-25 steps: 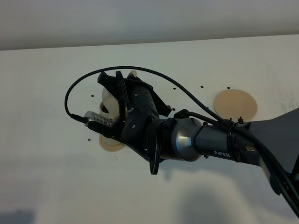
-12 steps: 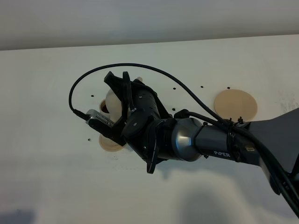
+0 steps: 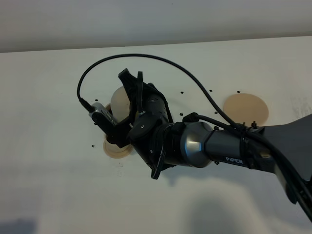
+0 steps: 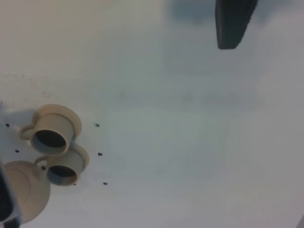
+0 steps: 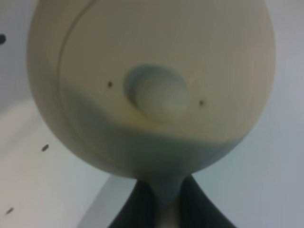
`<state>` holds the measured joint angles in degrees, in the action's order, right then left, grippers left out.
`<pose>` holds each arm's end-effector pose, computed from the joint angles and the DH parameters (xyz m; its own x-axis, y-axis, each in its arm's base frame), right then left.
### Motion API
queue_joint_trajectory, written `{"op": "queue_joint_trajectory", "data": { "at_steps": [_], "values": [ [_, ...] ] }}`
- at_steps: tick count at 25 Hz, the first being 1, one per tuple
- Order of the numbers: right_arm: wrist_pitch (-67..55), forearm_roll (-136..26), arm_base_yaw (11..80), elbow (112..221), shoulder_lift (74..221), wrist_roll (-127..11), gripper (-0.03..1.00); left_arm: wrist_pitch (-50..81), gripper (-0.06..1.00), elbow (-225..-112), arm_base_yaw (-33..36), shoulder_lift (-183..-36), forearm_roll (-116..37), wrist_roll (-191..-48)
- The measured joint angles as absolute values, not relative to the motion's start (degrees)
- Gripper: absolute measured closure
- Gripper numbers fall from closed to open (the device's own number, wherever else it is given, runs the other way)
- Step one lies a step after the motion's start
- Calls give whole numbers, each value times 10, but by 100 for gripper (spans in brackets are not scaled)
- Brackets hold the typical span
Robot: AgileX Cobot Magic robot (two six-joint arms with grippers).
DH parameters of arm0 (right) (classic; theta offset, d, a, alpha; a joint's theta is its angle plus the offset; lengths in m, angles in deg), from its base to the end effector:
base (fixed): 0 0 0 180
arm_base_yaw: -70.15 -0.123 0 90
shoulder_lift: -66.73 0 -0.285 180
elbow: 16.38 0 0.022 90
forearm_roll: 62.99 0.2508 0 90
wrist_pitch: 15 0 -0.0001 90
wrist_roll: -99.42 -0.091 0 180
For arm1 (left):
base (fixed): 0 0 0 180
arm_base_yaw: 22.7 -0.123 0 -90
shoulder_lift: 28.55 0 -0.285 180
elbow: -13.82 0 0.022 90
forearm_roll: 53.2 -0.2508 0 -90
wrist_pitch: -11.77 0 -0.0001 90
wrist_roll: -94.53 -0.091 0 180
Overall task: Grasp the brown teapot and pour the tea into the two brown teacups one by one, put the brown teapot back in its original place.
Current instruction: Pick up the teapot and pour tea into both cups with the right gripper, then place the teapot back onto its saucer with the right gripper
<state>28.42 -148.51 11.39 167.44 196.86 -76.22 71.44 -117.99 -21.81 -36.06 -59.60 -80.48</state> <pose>0.2863 0.3516 0.1671 0.3419 -0.8400 0.4213 -0.3480 -0.5296 -0.7736 -0.0057 0.0089 0.2811 -0.4236 -0.0238 -0.9056 -0.0845 0.9963 0.0134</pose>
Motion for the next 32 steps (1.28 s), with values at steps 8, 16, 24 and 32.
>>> {"op": "queue_joint_trajectory", "data": {
  "at_steps": [8, 16, 24, 32],
  "values": [
    [305, -1397, 114, 1674, 1933, -777, 84, 714, 33, -1180, -218, -361, -596, -805],
    [350, -1273, 116, 1674, 1909, -781, 84, 714, 33, -1180, -218, -361, -596, -805],
    [357, -1177, 139, 1674, 1884, -839, 84, 714, 33, -1180, -218, -361, -596, -805],
    [344, -1018, 167, 1674, 1875, -854, 84, 714, 33, -1180, -218, -361, -596, -805]
  ]
}}
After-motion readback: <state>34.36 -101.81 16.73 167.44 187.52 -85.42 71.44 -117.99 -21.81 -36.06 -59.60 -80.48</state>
